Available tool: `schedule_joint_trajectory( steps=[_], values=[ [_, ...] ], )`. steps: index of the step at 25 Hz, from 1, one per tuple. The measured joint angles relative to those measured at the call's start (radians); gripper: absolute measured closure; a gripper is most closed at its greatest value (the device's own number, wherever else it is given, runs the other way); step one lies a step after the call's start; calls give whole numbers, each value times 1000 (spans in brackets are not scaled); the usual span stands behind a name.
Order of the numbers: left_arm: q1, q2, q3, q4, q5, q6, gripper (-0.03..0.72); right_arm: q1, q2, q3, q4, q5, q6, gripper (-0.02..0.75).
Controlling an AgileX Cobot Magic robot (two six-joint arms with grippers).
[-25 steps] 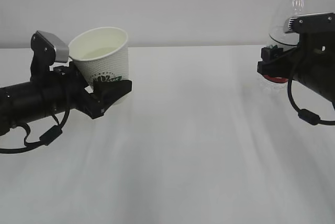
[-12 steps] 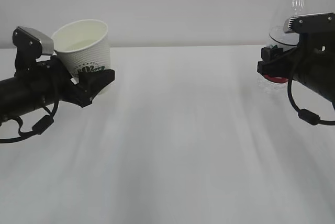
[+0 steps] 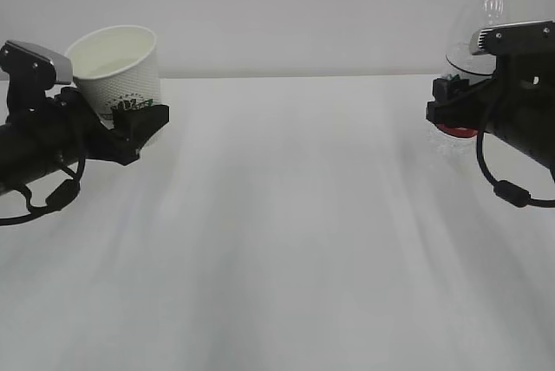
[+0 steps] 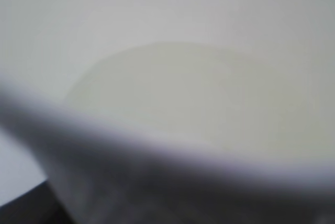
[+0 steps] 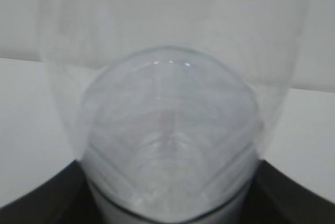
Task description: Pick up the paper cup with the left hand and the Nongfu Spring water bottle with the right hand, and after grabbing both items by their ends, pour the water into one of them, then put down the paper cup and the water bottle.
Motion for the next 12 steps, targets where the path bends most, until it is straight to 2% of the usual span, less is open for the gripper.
schedule_joint_trajectory(
  steps=[12],
  values=[
    [82, 0, 0, -73, 4, 23, 172, 0, 0, 0, 0, 0, 0, 272]
  ],
)
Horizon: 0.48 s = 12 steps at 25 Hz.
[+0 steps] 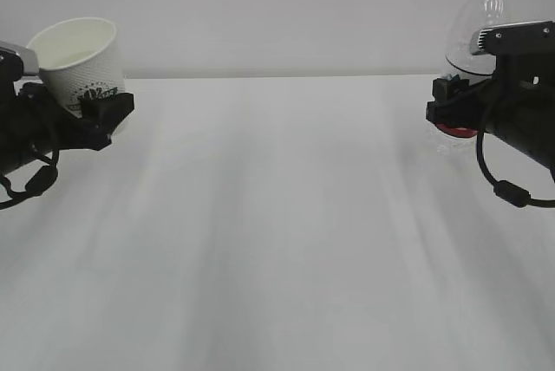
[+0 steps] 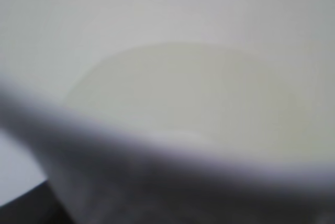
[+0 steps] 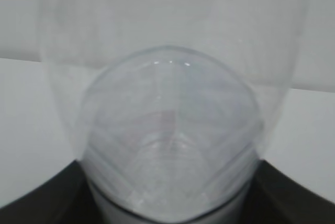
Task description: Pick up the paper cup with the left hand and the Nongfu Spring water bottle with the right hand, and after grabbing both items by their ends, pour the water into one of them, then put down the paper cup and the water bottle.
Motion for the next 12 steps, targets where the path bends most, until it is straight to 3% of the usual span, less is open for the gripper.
schedule_joint_trajectory(
  steps=[12],
  values=[
    [61, 0, 0, -73, 3, 18, 173, 0, 0, 0, 0, 0, 0, 272]
  ],
)
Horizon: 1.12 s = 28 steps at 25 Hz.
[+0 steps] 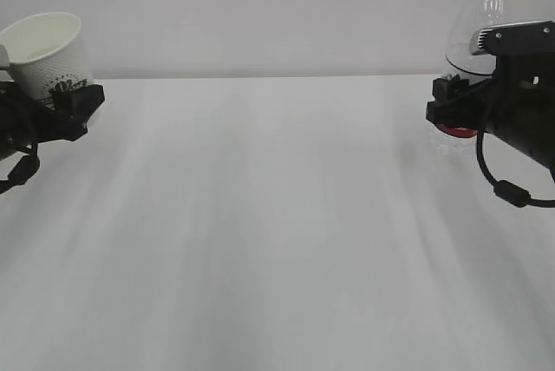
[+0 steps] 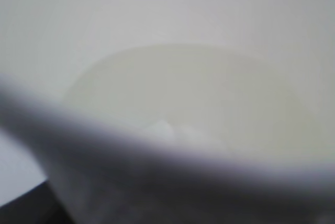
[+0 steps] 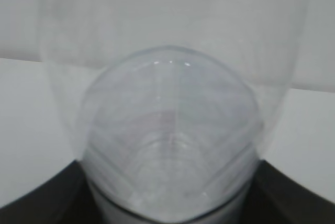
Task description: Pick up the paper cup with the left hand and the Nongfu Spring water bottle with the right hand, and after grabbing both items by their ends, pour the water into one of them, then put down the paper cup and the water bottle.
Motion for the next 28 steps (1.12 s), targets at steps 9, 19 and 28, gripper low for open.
schedule_joint_trajectory(
  steps=[9, 19, 28],
  values=[
    [34, 5, 0, -30, 4, 4, 173, 0, 0, 0, 0, 0, 0, 272],
    [35, 62, 0, -58, 4, 5, 174, 0, 0, 0, -5, 0, 0, 272],
    [35, 105, 0, -113, -86, 27, 174, 0, 2, 0, -7, 0, 0, 272]
  ],
)
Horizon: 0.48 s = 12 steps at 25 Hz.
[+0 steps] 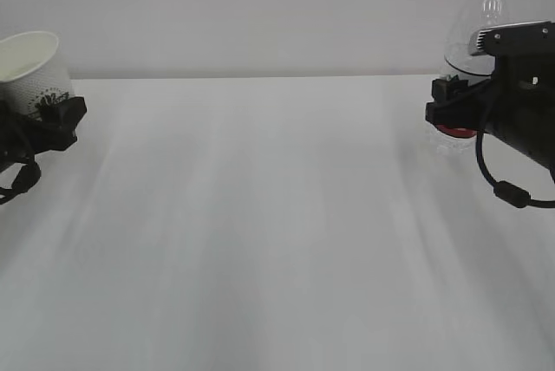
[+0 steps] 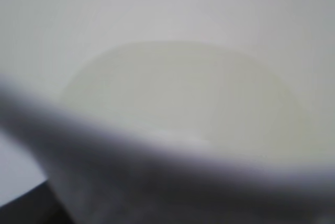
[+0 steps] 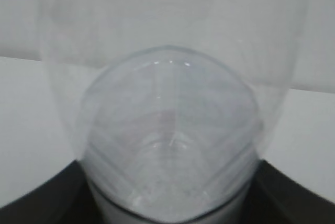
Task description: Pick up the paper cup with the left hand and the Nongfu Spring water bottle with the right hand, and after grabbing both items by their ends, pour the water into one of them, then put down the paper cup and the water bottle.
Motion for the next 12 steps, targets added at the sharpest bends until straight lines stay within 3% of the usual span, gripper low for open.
schedule_joint_trajectory(
  steps=[12],
  values=[
    [0, 79, 0, -51, -37, 5, 174, 0, 0, 0, 0, -1, 0, 272]
  ],
)
